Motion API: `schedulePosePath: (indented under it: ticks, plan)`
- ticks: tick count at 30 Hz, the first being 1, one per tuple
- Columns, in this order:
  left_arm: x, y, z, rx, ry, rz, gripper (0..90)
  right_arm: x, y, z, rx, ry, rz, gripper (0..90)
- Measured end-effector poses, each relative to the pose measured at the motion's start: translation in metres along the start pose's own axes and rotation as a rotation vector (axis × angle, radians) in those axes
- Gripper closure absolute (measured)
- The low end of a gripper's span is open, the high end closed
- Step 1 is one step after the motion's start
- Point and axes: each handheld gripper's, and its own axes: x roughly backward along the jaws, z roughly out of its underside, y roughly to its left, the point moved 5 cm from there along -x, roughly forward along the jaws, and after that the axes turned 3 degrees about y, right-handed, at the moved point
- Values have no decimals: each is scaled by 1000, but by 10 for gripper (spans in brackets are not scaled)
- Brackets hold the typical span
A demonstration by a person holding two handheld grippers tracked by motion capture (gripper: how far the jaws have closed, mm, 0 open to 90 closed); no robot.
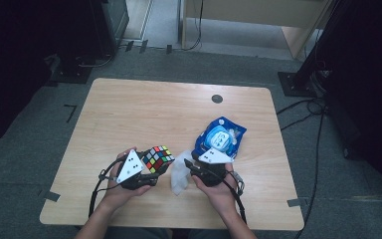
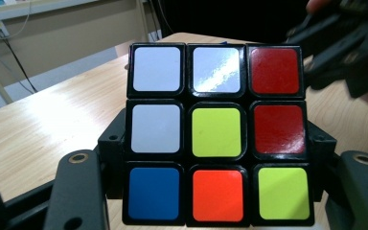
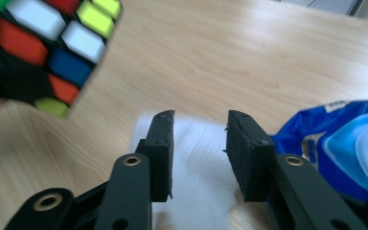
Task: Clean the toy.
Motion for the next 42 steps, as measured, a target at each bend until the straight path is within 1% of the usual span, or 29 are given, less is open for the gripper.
schedulePosePath:
  ticks: [2,3,5,6,8,9,11,13,14,15,16,17,19,21,23,24,26,28,29,30,31,32,33,35,37,40,41,42]
  plan:
    - [-1,0,1,0,2,0,338,7,2,-7,-26,-39,-12,616]
    - [-2,-1,1,1,3,1,337,10,3,-10,-31,-52,-17,609]
    - [-3,-2,2,1,5,2,338,17,8,-18,-65,-97,-50,567]
    - [-3,-2,2,0,7,1,338,20,9,-20,-81,-108,-65,544]
    - [-5,-4,2,2,7,1,338,25,14,-26,-139,-143,-116,479]
    - [-6,-6,2,2,6,0,338,26,16,-27,-164,-154,-127,446]
    - [-9,-9,2,3,7,-9,338,28,19,-29,-223,-162,-141,385]
    - [-12,-12,2,4,9,-17,338,27,25,-30,-279,-155,-188,337]
    - [-13,-14,2,0,11,-19,337,26,27,-30,-293,-149,-201,313]
    - [-14,-16,2,1,10,-21,337,23,30,-29,-325,-140,-206,278]
    - [-15,-18,2,1,10,-23,337,23,30,-29,-325,-140,-206,278]
    - [-16,-20,2,-1,10,-24,337,22,30,-28,-337,-137,-208,263]
    - [-17,-22,1,-4,8,-28,337,19,30,-26,-376,-130,-230,251]
    - [-18,-25,1,-1,6,-22,337,16,31,-23,-411,-117,-254,249]
    - [-19,-27,0,-4,4,-24,337,11,33,-21,-426,-106,-279,250]
    - [-19,-29,0,-3,2,-18,337,9,34,-20,-435,-99,-282,256]
    - [-20,-32,-2,-7,-4,-20,337,6,36,-17,-446,-88,-287,267]
    - [-20,-35,-3,-7,-11,-18,337,2,38,-14,-468,-82,-304,287]
    - [-21,-36,-3,-12,-10,-19,337,2,38,-14,-468,-82,-304,287]
    - [-21,-37,-3,-14,-9,-18,337,1,39,-12,-491,-89,-310,315]
    - [-22,-38,-3,-13,-10,-17,337,1,38,-12,-503,-95,-311,327]
    - [-22,-38,-2,-7,-10,-16,337,1,38,-12,-503,-95,-311,327]
    - [-22,-38,-2,0,-13,-10,337,2,36,-12,-527,-107,-333,342]
    - [-22,-38,-2,-1,-13,-3,337,3,36,-11,-529,-105,-339,344]
    - [-24,-38,-1,-8,-3,5,331,3,35,-11,-517,-95,-326,345]
    - [-24,-39,0,-41,0,11,319,3,34,-11,-511,-85,-327,346]
    - [-23,-39,0,-56,2,11,309,4,31,-12,-503,-81,-314,346]
    - [-22,-39,1,-66,3,15,309,4,31,-12,-503,-81,-314,346]
